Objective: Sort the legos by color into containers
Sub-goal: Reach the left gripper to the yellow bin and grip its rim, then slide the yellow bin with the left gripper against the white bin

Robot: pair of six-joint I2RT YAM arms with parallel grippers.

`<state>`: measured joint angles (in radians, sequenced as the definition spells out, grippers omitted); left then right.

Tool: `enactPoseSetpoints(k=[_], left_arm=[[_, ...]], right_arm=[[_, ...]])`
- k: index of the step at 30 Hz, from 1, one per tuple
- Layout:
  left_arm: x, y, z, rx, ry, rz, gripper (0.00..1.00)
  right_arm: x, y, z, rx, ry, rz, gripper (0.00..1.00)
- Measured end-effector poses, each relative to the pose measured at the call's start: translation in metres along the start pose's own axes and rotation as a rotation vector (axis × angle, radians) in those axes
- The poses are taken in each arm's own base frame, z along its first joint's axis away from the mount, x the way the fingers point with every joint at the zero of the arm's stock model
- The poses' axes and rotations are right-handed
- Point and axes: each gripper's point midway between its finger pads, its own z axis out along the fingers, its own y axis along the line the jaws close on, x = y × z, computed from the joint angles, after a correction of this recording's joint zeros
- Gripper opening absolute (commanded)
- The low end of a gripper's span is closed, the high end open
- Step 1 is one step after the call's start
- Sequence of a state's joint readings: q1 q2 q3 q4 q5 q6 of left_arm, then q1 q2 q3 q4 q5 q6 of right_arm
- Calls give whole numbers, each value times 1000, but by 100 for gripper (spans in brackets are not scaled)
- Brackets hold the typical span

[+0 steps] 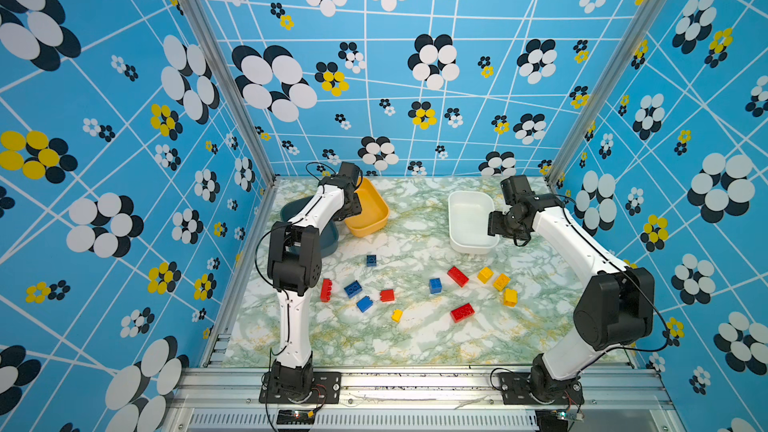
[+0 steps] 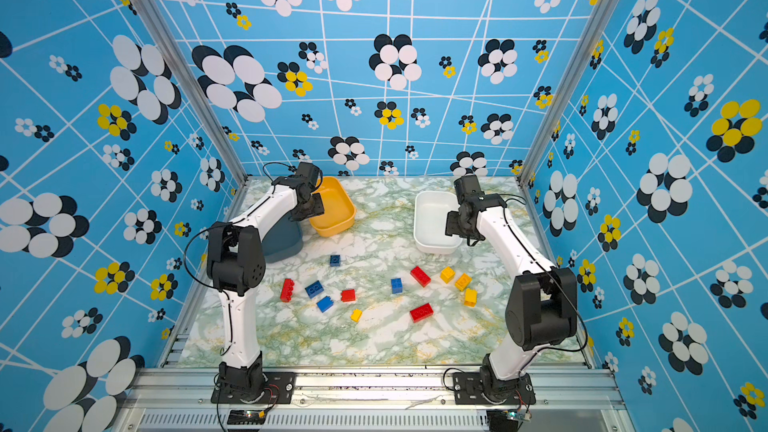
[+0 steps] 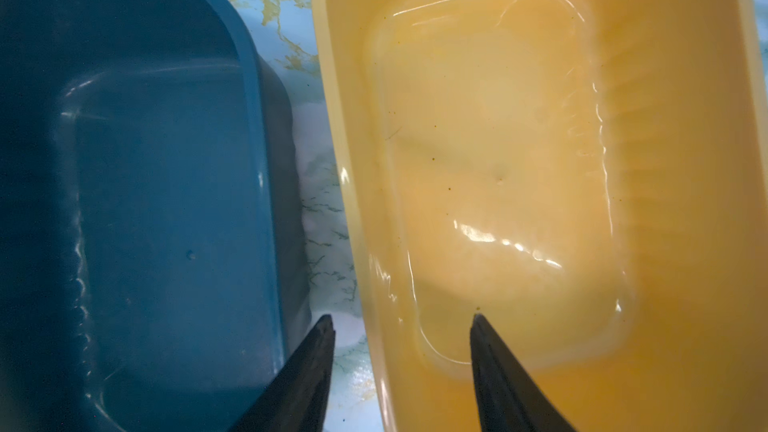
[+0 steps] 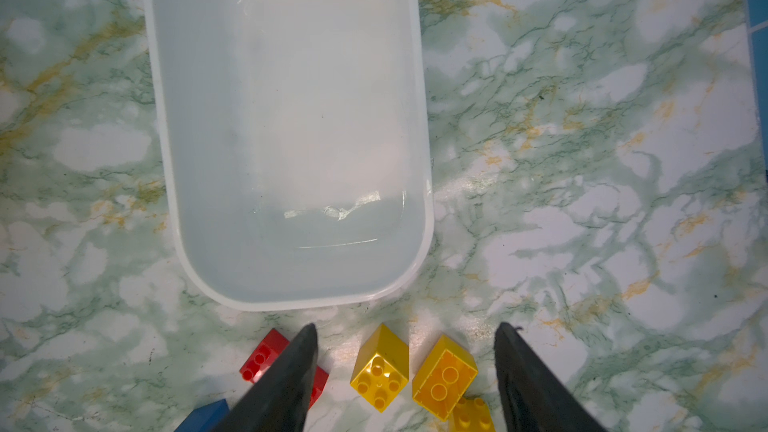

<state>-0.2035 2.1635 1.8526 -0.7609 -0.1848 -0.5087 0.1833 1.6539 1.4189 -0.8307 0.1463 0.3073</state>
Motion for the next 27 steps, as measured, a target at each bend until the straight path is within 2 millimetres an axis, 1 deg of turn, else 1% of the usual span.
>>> enactPoseSetpoints(k=[5,11,16,18,20,27], left_arm=[[4,-2,14,-4,33,3,45],[12,0,23,-6,70,6,20],[15,-5,23,11,78,20,8],[19,-13,21,27,84,47,2],[24,-23,19,43,86,78,0],[52,-69,9,103,100,203,0]], right_arm=[[0,0,0,-2,1,0,69],[0,0,0,-2,0,0,68],[2,0,0,-1,3,-1,68],[2,0,-1,-2,0,0,68],[3,-1,-2,-3,0,0,68],[5,-2,-3,-3,-1,0,68]])
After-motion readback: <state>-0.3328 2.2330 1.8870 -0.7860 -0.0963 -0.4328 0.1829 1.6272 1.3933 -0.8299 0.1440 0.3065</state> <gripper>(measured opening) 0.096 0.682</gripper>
